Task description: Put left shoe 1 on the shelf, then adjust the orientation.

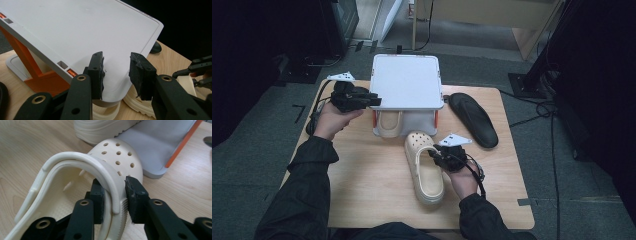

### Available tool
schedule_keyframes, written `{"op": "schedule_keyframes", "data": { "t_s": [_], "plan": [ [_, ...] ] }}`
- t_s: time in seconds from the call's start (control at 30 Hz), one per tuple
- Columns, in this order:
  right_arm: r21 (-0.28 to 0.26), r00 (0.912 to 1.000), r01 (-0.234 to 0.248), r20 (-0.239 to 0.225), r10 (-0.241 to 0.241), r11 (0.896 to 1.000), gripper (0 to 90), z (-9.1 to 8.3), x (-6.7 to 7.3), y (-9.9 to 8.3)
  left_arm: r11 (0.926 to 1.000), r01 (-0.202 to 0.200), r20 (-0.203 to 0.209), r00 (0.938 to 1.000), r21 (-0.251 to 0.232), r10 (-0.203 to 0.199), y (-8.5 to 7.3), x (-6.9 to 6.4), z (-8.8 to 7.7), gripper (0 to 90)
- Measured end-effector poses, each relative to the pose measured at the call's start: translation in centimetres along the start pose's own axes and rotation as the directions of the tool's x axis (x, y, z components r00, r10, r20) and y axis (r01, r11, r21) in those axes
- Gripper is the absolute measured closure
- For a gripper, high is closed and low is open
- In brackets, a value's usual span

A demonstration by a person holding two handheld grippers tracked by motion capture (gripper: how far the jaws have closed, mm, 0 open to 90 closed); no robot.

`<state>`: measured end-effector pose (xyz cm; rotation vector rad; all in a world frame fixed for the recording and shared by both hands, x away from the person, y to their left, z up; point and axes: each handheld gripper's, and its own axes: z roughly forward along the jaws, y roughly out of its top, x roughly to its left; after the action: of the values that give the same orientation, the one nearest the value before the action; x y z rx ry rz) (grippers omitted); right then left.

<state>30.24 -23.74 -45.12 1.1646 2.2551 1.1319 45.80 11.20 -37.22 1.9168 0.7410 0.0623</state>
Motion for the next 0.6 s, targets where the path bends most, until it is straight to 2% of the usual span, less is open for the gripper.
{"op": "schedule_keyframes", "data": {
  "t_s": [0.2,0.37,0.6],
  "plan": [
    [-0.014,0.9994,-0.033,-0.006,0.033,0.999,73.9,-0.2,-0.4,0.9,1.0,0.001,0.002,1.0,-0.001,-0.001,0.0,0.0,0.0,64.3],
    [-0.01,0.9997,-0.016,0.016,0.017,1.0,74.0,0.0,-0.5,1.8,1.0,0.002,0.003,1.0,-0.001,-0.002,0.0,0.0,0.0,64.3],
    [-0.012,0.999,-0.018,0.039,0.019,1.0,75.4,0.6,-1.3,3.4,1.0,0.003,0.006,1.0,-0.002,-0.003,0.0,0.1,0.0,64.3]
  ]
}}
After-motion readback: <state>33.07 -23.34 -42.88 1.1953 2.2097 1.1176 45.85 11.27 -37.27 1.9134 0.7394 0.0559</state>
